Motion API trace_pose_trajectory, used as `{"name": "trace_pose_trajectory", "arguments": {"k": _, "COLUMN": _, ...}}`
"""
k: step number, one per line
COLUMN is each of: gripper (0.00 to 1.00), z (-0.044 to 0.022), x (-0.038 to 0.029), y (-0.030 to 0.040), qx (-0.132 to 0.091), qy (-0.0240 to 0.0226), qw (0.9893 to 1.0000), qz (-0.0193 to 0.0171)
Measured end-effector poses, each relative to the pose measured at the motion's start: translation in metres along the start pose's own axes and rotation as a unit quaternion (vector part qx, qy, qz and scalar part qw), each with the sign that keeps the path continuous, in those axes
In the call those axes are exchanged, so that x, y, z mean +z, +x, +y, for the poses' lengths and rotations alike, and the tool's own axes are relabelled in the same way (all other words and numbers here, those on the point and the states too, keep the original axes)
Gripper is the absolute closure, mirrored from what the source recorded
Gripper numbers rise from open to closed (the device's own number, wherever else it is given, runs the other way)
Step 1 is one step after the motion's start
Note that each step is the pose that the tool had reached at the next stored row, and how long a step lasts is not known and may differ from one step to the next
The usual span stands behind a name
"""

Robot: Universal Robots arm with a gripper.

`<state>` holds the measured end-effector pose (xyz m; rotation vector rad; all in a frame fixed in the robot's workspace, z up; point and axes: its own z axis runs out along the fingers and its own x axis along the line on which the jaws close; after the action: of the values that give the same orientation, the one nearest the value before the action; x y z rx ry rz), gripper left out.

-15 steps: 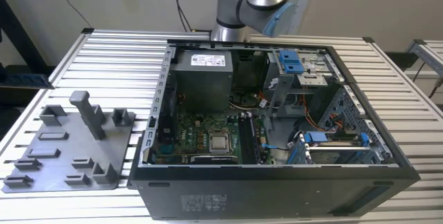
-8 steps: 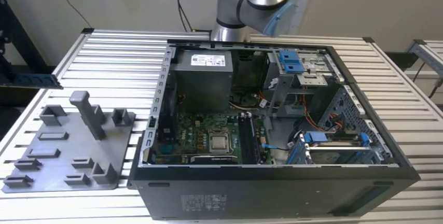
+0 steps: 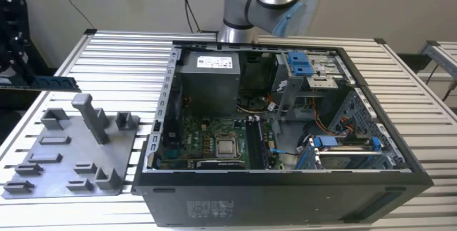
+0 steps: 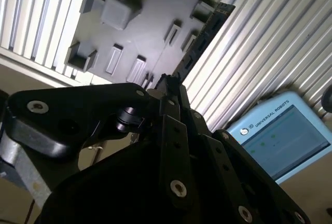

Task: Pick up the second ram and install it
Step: 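Pick up the second ram and move it above second insertion slot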

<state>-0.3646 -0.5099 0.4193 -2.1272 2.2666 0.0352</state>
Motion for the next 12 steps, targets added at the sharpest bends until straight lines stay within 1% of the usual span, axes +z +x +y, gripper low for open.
{"name": "trace_pose_trajectory", "arguments": {"k": 5, "gripper": 0.86, "z": -0.0174, "x": 0.0001, "y": -0.0007, "qx": 0.000, "qy": -0.0021, "qw": 1.0000, "qz": 0.0002}}
{"name": "trace_pose_trajectory", "arguments": {"k": 12, "gripper": 0.86, "z": -0.0440, "x": 0.0003, "y": -0.0016, "qx": 0.000, "qy": -0.0055, "qw": 1.0000, "qz": 0.0004}}
